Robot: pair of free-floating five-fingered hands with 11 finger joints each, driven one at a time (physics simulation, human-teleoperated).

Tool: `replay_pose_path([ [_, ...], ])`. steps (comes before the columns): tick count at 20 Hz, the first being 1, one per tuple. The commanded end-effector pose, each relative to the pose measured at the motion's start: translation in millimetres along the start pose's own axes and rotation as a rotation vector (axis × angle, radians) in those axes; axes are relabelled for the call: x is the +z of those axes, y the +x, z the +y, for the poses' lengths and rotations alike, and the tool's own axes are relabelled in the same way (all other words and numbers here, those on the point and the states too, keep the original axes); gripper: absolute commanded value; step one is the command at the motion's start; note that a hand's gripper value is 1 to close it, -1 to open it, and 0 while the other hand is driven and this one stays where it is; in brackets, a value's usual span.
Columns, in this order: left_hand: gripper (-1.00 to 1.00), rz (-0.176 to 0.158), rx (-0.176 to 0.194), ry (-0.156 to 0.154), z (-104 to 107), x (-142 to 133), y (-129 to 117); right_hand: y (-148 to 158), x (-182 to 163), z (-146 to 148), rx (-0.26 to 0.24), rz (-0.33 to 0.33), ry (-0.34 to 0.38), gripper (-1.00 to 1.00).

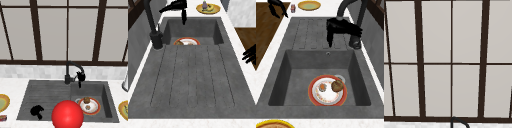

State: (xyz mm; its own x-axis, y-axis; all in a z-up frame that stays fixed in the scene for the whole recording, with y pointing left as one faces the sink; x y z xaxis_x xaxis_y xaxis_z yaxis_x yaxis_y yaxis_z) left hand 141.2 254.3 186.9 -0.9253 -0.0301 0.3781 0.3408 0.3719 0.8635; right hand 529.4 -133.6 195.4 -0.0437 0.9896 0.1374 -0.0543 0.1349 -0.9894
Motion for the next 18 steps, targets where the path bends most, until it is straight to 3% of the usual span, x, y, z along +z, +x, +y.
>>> replay_pose_path([
  [1,0.0,0.0,0.0,0.0,0,0,0,6,-32,16,-0.003,0.011,0.046,-1.0],
  [8,0.0,0.0,0.0,0.0,0,0,0,18,-88,26,-0.004,0.014,0.101,-1.0],
  [15,0.0,0.0,0.0,0.0,0,0,0,11,-141,58,-0.014,-0.006,0.153,-1.0],
  [18,0.0,0.0,0.0,0.0,0,0,0,6,-139,69,-0.025,-0.021,0.132,-1.0],
])
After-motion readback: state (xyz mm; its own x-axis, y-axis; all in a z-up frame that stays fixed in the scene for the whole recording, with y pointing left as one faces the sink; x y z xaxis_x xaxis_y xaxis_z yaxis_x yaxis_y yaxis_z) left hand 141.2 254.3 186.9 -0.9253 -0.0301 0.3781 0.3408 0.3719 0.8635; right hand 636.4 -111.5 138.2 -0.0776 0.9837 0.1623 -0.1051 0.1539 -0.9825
